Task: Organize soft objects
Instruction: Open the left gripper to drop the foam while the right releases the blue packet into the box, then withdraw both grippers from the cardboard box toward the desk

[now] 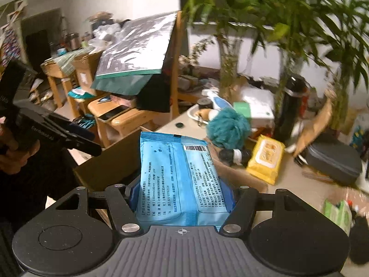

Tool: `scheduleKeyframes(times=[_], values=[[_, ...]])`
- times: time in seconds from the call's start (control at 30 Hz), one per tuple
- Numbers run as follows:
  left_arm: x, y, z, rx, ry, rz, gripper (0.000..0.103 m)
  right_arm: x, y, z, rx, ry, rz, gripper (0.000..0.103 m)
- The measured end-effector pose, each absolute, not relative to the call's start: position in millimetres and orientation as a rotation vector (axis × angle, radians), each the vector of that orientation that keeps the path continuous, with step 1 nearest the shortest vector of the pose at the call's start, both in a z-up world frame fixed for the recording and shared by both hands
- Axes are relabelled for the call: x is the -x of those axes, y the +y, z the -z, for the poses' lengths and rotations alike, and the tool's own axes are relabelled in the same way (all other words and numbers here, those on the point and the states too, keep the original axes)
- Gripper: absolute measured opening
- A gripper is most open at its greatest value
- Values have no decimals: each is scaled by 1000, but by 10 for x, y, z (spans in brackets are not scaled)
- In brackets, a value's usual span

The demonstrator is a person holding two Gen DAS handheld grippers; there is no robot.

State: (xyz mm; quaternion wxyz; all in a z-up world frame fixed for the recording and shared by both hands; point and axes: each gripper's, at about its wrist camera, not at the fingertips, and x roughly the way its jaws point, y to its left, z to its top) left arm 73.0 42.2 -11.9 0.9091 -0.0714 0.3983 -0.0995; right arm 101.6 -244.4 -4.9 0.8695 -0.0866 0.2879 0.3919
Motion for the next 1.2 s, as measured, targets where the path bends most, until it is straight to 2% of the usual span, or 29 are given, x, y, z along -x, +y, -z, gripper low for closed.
scheduleKeyframes(times=[0.13,0.2,0.23,0.57,1.2], values=[[-702,379,113,128,812,219,74,-960,-2293,-9,244,535,-901,72],[-693,362,122,115,813,218,74,-931,-2235,3,284,486,-923,93],[-701,363,127,112,815,216,74,-936,-2206,24,299,488,-935,96],[-728,411,142,114,826,197,74,-1032,-2182,179,311,614,-853,103],[-942,437,140,85,818,153,74,-1307,-2503,289,140,696,-657,103]])
